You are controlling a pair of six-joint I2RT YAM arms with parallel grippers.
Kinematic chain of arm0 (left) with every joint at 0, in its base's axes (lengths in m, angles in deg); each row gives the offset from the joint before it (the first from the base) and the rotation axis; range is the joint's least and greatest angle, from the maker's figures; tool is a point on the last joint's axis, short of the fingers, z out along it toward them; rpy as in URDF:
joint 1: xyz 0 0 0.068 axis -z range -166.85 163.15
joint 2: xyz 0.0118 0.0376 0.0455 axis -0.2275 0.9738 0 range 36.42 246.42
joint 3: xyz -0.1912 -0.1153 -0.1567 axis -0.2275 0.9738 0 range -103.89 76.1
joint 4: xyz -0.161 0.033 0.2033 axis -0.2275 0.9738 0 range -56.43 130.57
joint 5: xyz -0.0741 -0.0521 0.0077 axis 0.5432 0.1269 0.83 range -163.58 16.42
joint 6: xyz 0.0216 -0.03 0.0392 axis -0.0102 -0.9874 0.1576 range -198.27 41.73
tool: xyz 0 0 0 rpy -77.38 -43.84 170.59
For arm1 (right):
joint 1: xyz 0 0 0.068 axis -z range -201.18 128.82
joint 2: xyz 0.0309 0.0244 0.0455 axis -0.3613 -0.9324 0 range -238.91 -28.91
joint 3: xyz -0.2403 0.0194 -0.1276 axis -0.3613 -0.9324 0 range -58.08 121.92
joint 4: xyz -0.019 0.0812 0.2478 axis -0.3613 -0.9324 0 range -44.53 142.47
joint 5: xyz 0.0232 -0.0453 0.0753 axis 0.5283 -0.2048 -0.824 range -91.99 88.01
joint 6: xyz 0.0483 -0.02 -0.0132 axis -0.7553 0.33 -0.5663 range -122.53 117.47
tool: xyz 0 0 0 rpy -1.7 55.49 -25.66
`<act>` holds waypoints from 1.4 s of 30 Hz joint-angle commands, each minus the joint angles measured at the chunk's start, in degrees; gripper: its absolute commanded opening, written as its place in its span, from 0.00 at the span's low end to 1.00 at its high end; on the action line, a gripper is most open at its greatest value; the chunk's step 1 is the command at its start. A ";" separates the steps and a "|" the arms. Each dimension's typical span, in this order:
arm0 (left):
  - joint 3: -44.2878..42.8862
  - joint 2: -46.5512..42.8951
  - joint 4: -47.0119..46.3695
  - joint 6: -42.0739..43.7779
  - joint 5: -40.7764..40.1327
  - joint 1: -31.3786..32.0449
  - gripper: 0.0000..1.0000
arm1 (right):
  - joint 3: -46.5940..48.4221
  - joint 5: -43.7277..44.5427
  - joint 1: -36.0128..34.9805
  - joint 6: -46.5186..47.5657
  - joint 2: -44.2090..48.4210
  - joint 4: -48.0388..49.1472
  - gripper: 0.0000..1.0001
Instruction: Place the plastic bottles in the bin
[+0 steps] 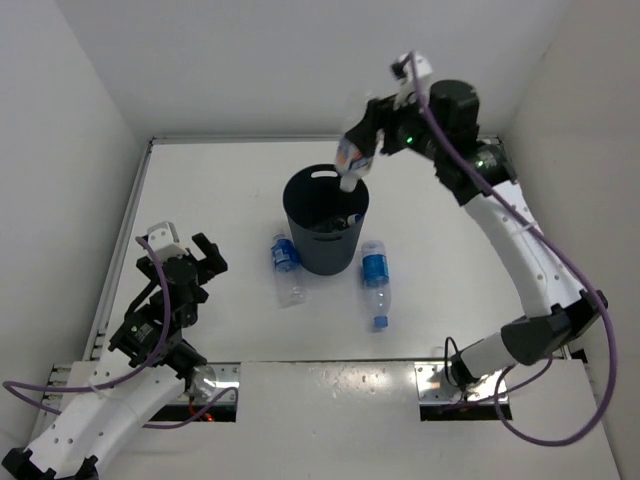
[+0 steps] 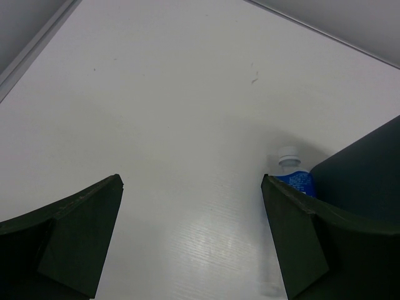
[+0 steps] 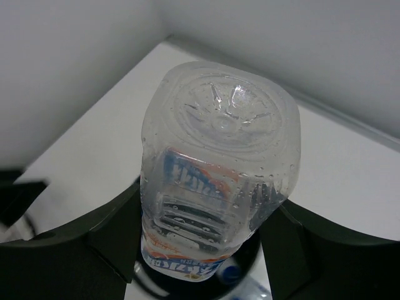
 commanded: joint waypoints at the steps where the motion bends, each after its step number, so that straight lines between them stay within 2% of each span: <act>1: 0.08 -0.54 -0.87 -0.29 -0.96 0.66 1.00 | -5.25 -4.99 -8.09 6.12 4.42 3.43 0.07; 5: 0.08 -0.54 -0.87 -0.29 -0.96 0.66 1.00 | -7.37 -5.60 -9.42 4.99 5.13 3.96 0.07; 17: 0.08 -0.54 -0.87 -0.29 -0.96 0.66 1.00 | -5.26 -6.75 -9.42 4.98 1.19 3.96 0.18; 18: 0.08 -0.54 -0.87 -0.29 -0.96 0.66 1.00 | -5.26 -6.75 -9.42 4.98 1.18 3.96 0.24; 19: 0.08 -0.54 -0.87 -0.29 -0.96 0.66 1.00 | -5.26 -6.75 -9.42 4.98 0.66 3.96 0.46; 21: 0.08 -0.54 -0.87 -0.29 -0.96 0.66 1.00 | -4.21 -6.23 -9.42 4.98 -0.13 3.44 0.66; 22: 0.08 -0.54 -0.87 -0.29 -0.96 0.66 1.00 | -3.68 -6.22 -9.42 4.98 -0.75 3.43 0.81; 24: 0.08 -0.54 -0.87 -0.29 -0.96 0.66 1.00 | -2.28 -5.70 -9.42 5.77 -0.75 3.43 1.00; 31: 0.08 -0.54 -0.87 -0.29 -0.96 0.66 1.00 | 0.19 2.47 -9.42 7.62 -0.75 5.10 1.00; 34: 0.08 -0.54 -0.87 -0.29 -0.96 0.66 1.00 | -3.57 9.32 -9.42 8.15 0.99 7.47 1.00; 37: 0.08 -0.54 -0.87 -0.29 -0.96 0.66 1.00 | -7.27 21.07 -8.81 6.58 2.41 8.88 1.00; 42: 0.08 -0.54 -0.87 -0.29 -0.96 0.66 1.00 | -8.42 24.28 -1.27 0.51 2.41 5.47 1.00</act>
